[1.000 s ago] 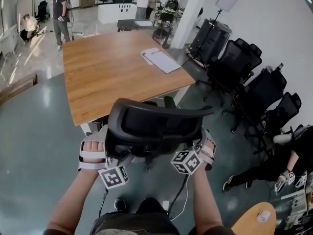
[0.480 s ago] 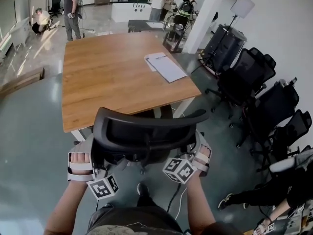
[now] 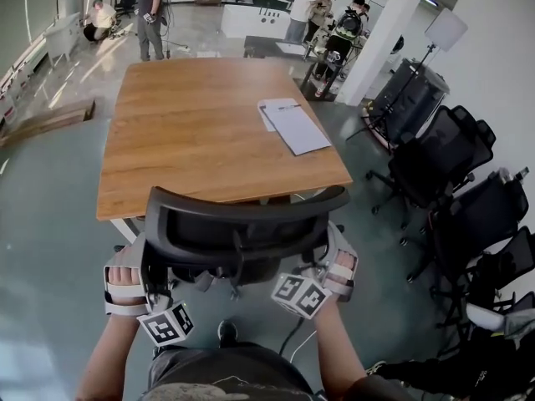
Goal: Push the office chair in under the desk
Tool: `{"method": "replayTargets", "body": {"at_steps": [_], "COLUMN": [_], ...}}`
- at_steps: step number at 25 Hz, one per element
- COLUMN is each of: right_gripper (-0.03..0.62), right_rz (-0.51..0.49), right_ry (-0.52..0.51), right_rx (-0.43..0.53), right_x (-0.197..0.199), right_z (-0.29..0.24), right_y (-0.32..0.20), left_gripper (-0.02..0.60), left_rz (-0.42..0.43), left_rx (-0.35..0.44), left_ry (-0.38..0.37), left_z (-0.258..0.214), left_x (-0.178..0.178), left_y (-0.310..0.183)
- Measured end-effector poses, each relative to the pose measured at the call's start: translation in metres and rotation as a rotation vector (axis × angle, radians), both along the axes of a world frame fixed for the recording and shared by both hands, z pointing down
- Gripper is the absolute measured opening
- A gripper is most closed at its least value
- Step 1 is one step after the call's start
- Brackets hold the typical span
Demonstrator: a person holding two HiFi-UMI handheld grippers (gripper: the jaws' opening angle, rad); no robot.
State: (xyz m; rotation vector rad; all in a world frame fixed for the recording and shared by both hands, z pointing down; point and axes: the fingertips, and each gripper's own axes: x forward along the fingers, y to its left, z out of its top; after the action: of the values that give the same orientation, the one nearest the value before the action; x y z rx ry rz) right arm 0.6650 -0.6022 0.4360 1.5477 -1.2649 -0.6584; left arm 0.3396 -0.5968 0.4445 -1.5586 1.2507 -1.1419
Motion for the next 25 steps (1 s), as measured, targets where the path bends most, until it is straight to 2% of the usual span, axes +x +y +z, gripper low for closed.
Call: {"method": "replayTargets", "body": {"at_steps": [13, 25], "right_gripper": [0.285, 0.285], "right_rz": [-0.118, -0.151], "right_ry": [0.041, 0.050], "right_rx": [0.023, 0.036], "right_x": [0.017, 0.016], "right_z": [0.002, 0.000], "right_y": [-0.077, -0.118], "left_gripper": [0.321, 0.322], "left_rz": [-0.074, -0.088], "left_rx": [-0.003, 0.002], "left_ry": [0.000, -0.005], "left_z": [-0.002, -0.006], "left_x": [0.016, 0.016], "left_y": [-0.052, -0.090]}}
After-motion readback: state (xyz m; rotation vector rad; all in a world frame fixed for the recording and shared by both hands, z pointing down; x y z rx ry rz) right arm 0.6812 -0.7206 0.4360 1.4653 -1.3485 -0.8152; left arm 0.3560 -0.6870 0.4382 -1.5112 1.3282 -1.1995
